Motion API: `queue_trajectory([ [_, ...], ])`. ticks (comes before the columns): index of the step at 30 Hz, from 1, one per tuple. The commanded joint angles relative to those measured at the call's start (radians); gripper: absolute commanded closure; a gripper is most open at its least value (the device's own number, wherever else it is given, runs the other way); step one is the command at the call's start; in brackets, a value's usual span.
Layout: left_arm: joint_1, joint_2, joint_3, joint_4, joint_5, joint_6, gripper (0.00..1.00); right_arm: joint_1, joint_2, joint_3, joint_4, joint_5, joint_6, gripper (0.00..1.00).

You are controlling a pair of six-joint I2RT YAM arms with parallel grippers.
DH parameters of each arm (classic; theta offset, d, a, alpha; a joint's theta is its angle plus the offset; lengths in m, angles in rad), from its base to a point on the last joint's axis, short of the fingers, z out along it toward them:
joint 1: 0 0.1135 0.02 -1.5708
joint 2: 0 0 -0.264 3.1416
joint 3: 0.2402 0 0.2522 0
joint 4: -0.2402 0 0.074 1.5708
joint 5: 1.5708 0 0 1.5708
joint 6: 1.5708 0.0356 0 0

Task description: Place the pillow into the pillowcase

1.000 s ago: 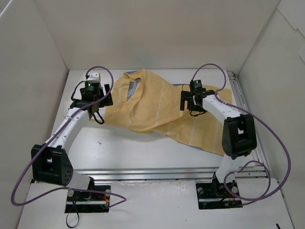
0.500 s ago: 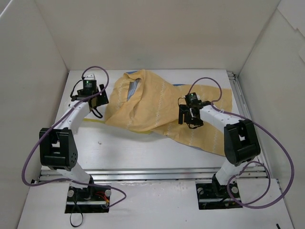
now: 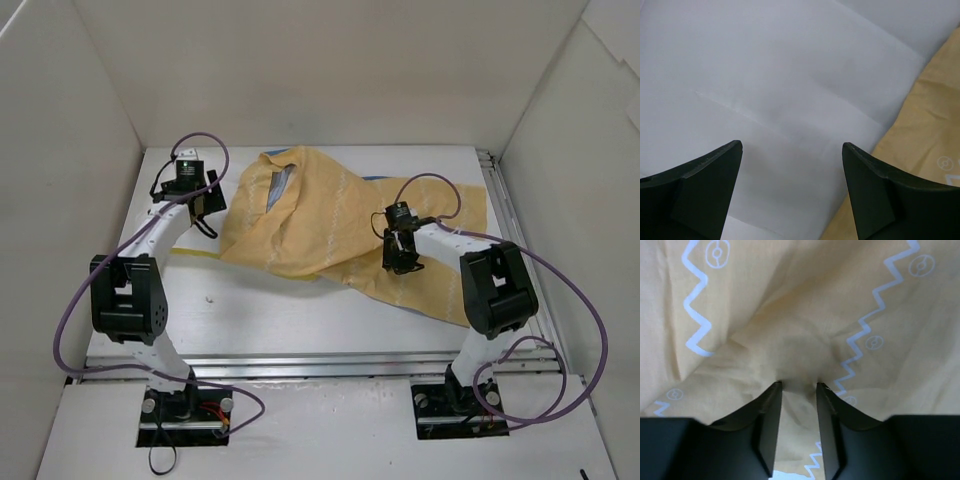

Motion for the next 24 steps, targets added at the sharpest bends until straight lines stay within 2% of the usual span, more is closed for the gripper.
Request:
queue_trajectory([
  [1, 0.019, 0.001, 0.067, 0.037, -0.016, -0.006, 0.23, 0.005, -0.005, -0.007, 0.025, 0.022, 0.016, 0.73],
  [5, 0.029, 0.023, 0.090, 0.033, -0.007, -0.004, 0.23, -0.009, -0.025, -0.036, 0.022, 0.039, 0.022, 0.92],
  [8, 0.038, 0.038, 0.109, 0.028, -0.016, -0.010, 0.24, -0.041, -0.046, -0.066, 0.022, 0.060, 0.031, 1.00],
  [17, 0.056, 0.073, 0.107, 0.021, -0.034, -0.039, 0.24, -0.233, -0.080, -0.127, 0.022, 0.076, 0.050, 1.00],
  [19, 0.056, 0.072, 0.101, 0.022, -0.047, -0.033, 0.24, -0.239, -0.082, -0.145, 0.022, 0.079, 0.047, 1.00],
  [20, 0.056, 0.070, 0.097, 0.024, -0.053, -0.032, 0.24, -0.303, -0.086, -0.150, 0.024, 0.076, 0.044, 1.00],
  [24, 0.056, 0.075, 0.094, 0.028, -0.060, -0.022, 0.24, -0.354, -0.125, -0.161, 0.022, 0.122, 0.028, 1.00],
])
